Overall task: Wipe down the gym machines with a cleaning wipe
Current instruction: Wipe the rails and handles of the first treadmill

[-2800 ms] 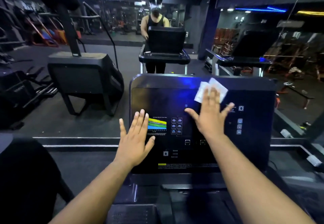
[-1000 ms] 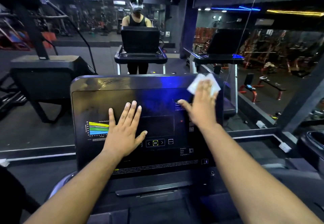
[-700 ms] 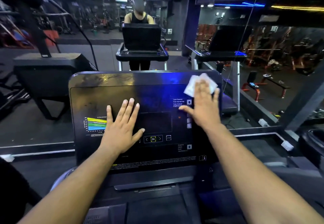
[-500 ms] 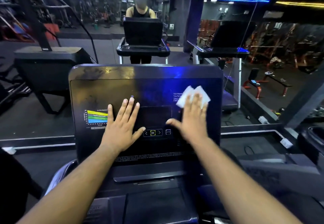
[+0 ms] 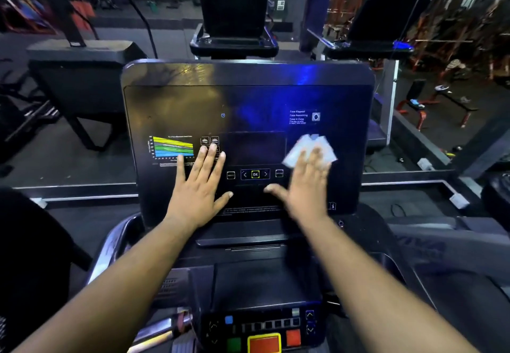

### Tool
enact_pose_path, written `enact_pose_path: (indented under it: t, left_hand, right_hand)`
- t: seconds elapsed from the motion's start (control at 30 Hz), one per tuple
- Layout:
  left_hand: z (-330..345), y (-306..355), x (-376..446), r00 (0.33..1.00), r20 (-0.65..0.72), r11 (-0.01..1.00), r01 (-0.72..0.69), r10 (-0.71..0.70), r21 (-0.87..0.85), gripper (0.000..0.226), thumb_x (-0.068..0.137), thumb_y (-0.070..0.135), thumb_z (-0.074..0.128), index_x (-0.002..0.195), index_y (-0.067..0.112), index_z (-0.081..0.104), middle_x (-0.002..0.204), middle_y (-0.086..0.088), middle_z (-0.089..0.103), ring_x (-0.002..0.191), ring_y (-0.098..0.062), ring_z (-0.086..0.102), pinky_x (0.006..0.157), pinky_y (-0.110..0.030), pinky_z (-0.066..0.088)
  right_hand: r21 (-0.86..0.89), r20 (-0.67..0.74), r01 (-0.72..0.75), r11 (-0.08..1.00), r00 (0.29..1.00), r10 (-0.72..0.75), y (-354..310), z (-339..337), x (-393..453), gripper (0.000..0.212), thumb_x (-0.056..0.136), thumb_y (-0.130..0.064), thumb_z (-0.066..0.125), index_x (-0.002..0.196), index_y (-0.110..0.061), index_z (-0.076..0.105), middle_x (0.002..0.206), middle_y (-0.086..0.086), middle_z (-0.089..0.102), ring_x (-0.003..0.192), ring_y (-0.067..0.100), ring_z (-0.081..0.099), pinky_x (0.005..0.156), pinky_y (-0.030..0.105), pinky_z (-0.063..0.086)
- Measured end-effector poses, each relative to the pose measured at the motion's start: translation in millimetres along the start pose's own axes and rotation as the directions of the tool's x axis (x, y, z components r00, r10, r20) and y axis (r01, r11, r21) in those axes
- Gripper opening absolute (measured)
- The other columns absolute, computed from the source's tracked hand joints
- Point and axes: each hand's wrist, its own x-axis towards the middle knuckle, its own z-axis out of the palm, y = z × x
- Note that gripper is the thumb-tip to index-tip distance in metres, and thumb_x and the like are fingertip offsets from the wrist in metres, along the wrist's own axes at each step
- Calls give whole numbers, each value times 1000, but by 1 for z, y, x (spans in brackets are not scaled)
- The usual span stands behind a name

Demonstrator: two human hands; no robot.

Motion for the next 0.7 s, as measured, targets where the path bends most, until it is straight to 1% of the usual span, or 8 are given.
enact_pose_path:
  t: [0.1,0.2,0.3,0.37,0.43,0.5,0.6,0.7]
  left_hand:
    - [0,-1,0,1000,-13,1000,-1,1,-13,92,92,65,39,163,14,9,171,-8,-1,158,-24,-1,122,-65,5]
    - [-1,-4,0,1000,-7,1000,-6,5,-25,92,94,65,42,163,16,8,171,-7,-2,158,-23,-4,123,-63,3]
    - [1,-4,0,1000,12,1000,-10,10,-20,91,96,64,44,163,16,5,171,-8,-4,158,-24,-5,123,-64,3]
    - [1,-2,1,1000,13,1000,-5,6,-17,91,94,65,40,163,15,6,171,-9,-3,158,-25,-4,122,-65,5]
    - [2,0,1,1000,16,1000,2,-2,-19,92,93,65,39,163,14,8,171,-10,-3,158,-26,-4,122,-67,4]
    - [3,5,2,1000,14,1000,13,-13,-27,93,93,65,37,163,13,8,171,-11,-6,158,-26,-4,121,-68,1]
    - [5,10,4,1000,-8,999,28,-29,-41,94,91,66,38,163,12,10,171,-11,-6,158,-27,-2,119,-70,-1]
    - [8,13,7,999,-37,998,32,-35,-62,93,91,66,37,163,12,13,171,-12,-3,158,-27,1,118,-71,-4]
  right_hand:
    - [-103,32,328,939,945,-326,-47,27,-30,131,71,-92,36,159,0,12,166,27,4,155,39,4,123,61,14]
    - [-137,-22,346,928,936,-352,-26,28,-27,121,75,-90,34,160,-5,12,167,17,9,156,29,9,123,59,15]
    - [-119,-29,105,987,994,-109,29,16,-17,118,79,-87,27,158,0,10,166,18,16,154,30,12,121,64,15]
    - [-37,-25,-112,993,993,111,53,8,-17,122,78,-90,23,159,0,2,167,18,-1,156,30,0,122,59,5]
    - [32,14,-200,979,980,200,44,9,-23,127,76,-94,18,158,1,-2,165,23,-10,155,35,-6,123,57,4]
    - [45,64,-103,994,993,100,14,20,-36,130,74,-95,18,157,3,0,163,32,-3,154,42,-2,123,59,8]
    - [-17,100,189,982,977,-186,-23,43,-64,129,72,-93,29,159,-1,7,166,26,3,155,38,0,122,58,11]
    - [-50,96,225,973,971,-220,4,44,-71,119,76,-89,31,159,-4,17,168,16,1,155,31,13,121,56,15]
